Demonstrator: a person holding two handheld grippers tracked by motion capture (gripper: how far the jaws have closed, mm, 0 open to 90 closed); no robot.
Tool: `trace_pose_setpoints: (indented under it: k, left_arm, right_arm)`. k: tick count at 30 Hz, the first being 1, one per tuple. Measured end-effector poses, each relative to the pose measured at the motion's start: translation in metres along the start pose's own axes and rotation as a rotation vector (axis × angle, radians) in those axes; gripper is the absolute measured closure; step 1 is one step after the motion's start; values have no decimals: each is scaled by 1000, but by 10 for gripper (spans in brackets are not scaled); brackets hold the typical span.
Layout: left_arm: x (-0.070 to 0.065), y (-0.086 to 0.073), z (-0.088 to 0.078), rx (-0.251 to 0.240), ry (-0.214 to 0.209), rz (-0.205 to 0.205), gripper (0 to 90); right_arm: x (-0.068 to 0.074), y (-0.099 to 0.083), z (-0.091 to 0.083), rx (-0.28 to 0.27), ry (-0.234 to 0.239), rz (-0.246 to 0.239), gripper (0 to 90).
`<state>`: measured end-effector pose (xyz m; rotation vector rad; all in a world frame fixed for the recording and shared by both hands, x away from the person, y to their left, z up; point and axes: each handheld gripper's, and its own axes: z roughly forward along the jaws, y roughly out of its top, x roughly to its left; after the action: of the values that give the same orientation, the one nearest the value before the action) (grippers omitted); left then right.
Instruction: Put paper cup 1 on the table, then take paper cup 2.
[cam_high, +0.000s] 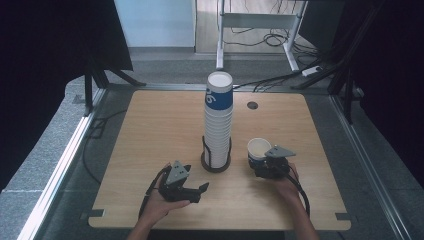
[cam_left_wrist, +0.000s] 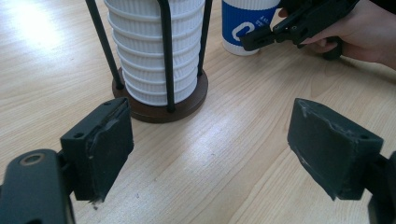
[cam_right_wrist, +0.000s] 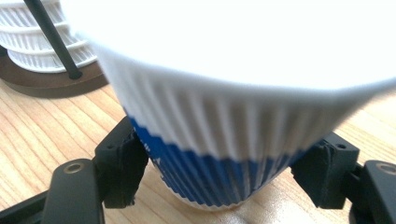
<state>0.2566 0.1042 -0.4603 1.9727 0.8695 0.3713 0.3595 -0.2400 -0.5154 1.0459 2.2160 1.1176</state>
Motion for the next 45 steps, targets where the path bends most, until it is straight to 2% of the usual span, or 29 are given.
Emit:
trace_pose_setpoints:
  k: [4,11,13,18,23,27,30,34,40,45]
  left_arm:
    - [0,0,0,0,0,1,145]
    - [0,0,0,2,2,1,145]
    - [1,0,-2,-1,2,-1,145]
    - [2,0,-3,-4,3,-8,145]
    - [3,1,-4,-7,1,-22,145]
    - [4,1,-5,-13,-3,-29,145]
    - [5,1,-6,-24,-8,-36,145]
    - [6,1,-9,-47,-20,-41,147]
    - [6,1,-11,-63,-12,-27,151]
    - [8,4,-13,-86,0,-29,150]
  right_arm:
    - [1,0,0,11,4,0,231]
    - [0,-1,-3,9,22,36,134]
    - [0,-1,-11,-28,21,64,133]
    - [1,2,-32,-76,-6,80,133]
    - [1,9,-57,-155,3,89,172]
    - [3,15,-71,-208,32,81,214]
    - [7,21,-79,-239,67,87,231]
    - [12,27,-87,-274,114,68,251]
    - [18,30,-91,-308,173,39,260]
    - [21,35,-94,-347,226,60,261]
